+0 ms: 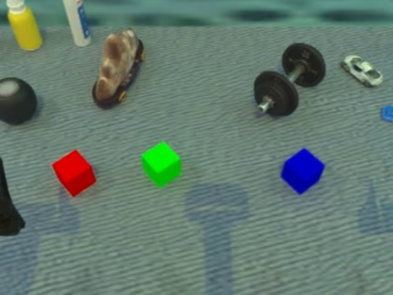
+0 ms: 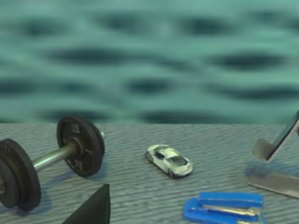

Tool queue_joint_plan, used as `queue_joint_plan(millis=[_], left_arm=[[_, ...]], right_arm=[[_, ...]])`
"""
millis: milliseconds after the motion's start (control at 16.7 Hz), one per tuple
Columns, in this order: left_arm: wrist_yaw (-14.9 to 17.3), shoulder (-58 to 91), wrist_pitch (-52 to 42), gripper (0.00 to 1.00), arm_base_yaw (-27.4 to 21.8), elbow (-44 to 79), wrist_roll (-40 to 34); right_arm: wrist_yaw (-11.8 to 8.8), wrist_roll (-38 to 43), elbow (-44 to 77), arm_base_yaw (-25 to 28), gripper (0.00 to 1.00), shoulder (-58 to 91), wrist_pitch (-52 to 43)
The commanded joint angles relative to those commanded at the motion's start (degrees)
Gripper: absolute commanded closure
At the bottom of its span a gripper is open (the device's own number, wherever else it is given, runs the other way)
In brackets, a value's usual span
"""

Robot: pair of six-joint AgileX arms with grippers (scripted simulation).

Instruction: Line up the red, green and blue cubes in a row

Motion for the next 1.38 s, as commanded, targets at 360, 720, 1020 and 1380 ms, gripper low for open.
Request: queue_joint_plan(millis=[360, 720, 1020, 1380], left_arm=[[0.2, 6.0, -4.0, 0.00, -0.9, 5.8, 2.5], [0.1, 33.0, -19.1, 0.00, -3.5, 26.6, 11.8], [0.0, 64.6, -35.3, 0.00, -6.2, 47.1, 21.3], [0.1, 94.5, -52.1, 0.00, -9.1, 69.3, 31.4]], right_arm=[[0.0, 0.0, 0.0, 0.0, 0.00, 0.0, 0.0], [0.0, 0.0, 0.0, 0.0, 0.00, 0.0, 0.0], [0.0, 0.0, 0.0, 0.0, 0.00, 0.0, 0.0], [0.0, 0.0, 0.0, 0.0, 0.00, 0.0, 0.0]])
